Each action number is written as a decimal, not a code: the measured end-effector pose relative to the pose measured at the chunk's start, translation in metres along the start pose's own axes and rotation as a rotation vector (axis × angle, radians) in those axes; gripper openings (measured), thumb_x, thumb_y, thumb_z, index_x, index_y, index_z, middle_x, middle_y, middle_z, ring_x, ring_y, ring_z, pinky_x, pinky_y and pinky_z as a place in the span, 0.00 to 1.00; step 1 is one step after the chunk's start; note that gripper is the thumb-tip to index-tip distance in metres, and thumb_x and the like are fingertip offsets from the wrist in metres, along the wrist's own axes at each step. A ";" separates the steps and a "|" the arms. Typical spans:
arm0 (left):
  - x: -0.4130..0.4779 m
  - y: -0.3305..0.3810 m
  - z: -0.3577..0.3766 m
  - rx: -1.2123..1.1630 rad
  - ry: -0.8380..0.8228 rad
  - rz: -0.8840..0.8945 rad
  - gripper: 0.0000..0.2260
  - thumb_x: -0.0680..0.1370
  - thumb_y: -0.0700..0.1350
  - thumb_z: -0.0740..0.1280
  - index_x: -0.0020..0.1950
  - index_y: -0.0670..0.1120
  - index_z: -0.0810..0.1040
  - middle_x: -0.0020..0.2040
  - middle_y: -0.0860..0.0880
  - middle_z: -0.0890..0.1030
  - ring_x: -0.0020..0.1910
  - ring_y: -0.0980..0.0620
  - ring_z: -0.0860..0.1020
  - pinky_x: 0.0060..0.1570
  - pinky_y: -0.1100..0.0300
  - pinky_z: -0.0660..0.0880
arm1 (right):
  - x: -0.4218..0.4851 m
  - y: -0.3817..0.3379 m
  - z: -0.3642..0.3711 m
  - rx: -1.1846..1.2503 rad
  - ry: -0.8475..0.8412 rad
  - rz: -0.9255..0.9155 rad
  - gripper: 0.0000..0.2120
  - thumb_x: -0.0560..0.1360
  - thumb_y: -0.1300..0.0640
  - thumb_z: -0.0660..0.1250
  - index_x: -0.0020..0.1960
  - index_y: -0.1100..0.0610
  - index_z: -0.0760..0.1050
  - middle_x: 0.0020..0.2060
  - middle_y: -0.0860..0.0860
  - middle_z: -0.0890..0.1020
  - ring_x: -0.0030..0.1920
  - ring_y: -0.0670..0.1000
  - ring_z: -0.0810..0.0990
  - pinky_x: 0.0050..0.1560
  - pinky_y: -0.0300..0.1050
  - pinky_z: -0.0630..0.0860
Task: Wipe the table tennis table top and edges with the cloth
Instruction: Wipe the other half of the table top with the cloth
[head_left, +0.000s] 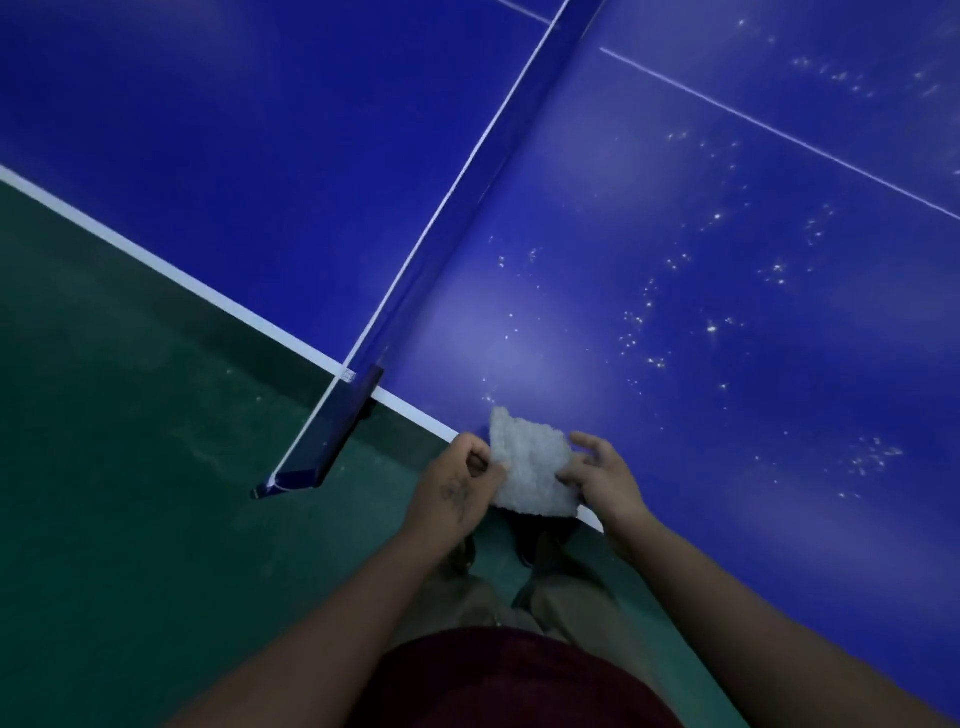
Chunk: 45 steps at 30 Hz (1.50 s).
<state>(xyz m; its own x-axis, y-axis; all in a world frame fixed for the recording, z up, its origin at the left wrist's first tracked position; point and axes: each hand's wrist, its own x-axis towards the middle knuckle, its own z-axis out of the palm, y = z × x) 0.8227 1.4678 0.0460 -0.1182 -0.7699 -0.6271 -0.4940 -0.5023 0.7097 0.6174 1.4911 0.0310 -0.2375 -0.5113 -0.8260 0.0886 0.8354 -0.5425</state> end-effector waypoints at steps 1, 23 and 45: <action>0.008 -0.003 0.008 -0.018 -0.002 -0.028 0.10 0.72 0.56 0.71 0.45 0.51 0.76 0.38 0.56 0.79 0.40 0.54 0.78 0.46 0.55 0.75 | 0.009 -0.001 -0.003 -0.063 0.020 -0.042 0.26 0.78 0.70 0.69 0.73 0.58 0.72 0.56 0.57 0.81 0.52 0.56 0.81 0.50 0.54 0.81; 0.049 -0.105 -0.053 0.570 0.407 0.316 0.25 0.81 0.41 0.71 0.78 0.39 0.72 0.83 0.42 0.66 0.84 0.43 0.63 0.81 0.44 0.64 | 0.101 0.047 -0.017 -1.774 -0.250 -1.256 0.32 0.87 0.52 0.50 0.87 0.60 0.45 0.87 0.56 0.45 0.87 0.59 0.46 0.84 0.60 0.53; 0.059 -0.122 -0.053 0.509 0.500 0.248 0.37 0.75 0.31 0.70 0.83 0.33 0.62 0.86 0.38 0.60 0.86 0.41 0.59 0.84 0.38 0.57 | 0.150 -0.063 0.150 -1.445 0.056 -1.034 0.30 0.89 0.49 0.46 0.87 0.58 0.46 0.87 0.55 0.46 0.87 0.59 0.43 0.85 0.62 0.44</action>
<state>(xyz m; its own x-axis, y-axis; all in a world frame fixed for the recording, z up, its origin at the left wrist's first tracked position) 0.9211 1.4629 -0.0605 0.0676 -0.9845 -0.1620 -0.8553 -0.1408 0.4987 0.7213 1.3311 -0.0819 0.3282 -0.9123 -0.2448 -0.9368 -0.2812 -0.2083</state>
